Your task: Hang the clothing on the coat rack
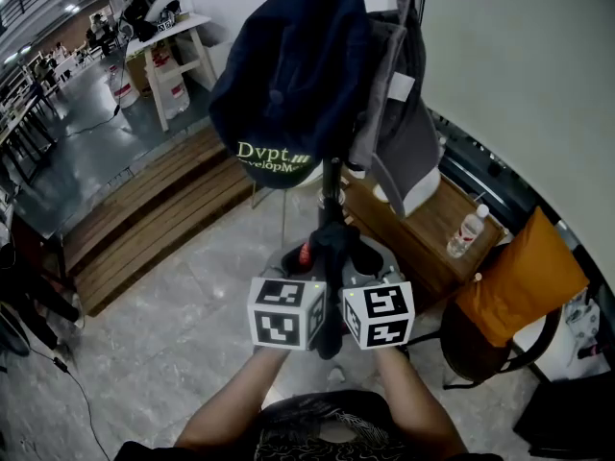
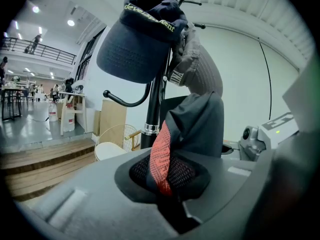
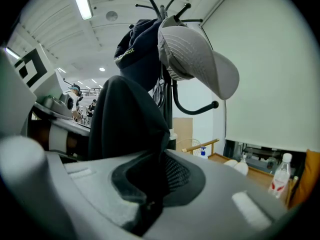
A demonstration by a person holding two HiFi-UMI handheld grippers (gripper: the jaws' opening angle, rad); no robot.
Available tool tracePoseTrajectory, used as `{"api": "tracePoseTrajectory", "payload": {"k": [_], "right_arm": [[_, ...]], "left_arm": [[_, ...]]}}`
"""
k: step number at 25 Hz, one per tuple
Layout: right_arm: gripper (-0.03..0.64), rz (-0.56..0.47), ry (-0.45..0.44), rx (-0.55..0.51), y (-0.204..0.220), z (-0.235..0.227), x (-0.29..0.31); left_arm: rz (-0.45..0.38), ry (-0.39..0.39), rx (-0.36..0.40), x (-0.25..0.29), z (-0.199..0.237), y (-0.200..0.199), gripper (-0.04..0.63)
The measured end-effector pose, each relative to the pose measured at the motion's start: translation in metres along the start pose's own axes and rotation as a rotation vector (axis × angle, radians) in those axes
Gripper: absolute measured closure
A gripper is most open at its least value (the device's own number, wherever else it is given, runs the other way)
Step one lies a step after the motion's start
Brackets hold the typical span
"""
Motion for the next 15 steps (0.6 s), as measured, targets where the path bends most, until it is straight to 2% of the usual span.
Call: {"api": "tracePoseTrajectory", "payload": {"k": [15], "right_arm": [[0.597, 0.019, -0.011, 0.003, 0.011, 0.003, -0.008]], "left_arm": [[-0.006, -0.013, -0.006, -0.001, -0.003, 0.006, 0.561]]}}
Point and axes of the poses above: the fingertips, and each gripper's own axes: x forward along the fingers, z to its left, y out of its underside, the point moved 1 cm from there along -x, backward along the fingers, and after that the axes turned 14 degrees about y, right-handed, at the moved point
